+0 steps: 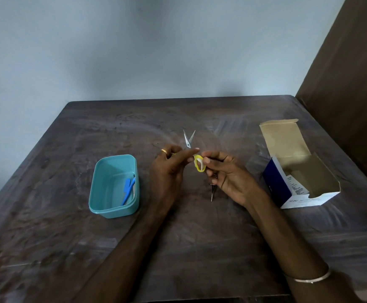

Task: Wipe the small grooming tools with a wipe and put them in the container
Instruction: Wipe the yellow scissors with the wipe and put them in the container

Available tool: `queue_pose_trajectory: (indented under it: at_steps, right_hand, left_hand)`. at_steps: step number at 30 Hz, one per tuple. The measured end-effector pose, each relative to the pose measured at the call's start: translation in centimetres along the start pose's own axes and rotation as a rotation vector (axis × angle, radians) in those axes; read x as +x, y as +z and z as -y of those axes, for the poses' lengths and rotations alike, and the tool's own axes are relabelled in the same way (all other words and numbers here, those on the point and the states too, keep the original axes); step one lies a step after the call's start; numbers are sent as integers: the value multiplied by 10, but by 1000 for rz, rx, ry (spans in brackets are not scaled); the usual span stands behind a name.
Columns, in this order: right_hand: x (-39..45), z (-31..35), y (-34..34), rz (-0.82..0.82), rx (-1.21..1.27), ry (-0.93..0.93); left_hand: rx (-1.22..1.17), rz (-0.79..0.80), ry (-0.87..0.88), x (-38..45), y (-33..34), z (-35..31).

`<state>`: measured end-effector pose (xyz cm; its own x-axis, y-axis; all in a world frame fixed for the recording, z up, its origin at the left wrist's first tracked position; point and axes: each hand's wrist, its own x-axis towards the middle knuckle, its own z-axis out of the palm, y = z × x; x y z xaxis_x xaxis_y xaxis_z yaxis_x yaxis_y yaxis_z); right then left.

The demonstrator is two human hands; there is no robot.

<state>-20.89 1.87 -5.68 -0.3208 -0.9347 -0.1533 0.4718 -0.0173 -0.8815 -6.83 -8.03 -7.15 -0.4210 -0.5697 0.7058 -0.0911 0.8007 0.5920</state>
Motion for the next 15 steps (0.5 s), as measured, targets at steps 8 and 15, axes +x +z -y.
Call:
queue_pose_trajectory:
  at_steps: [8,15]
  right_hand:
    - [3,-2,-2,-16,43,-20]
    - [6,-7,-1,-64,165,-85]
  left_hand:
    - [-29,25,-44,-1,2,-3]
    - [46,32,-122,-3,5,-11]
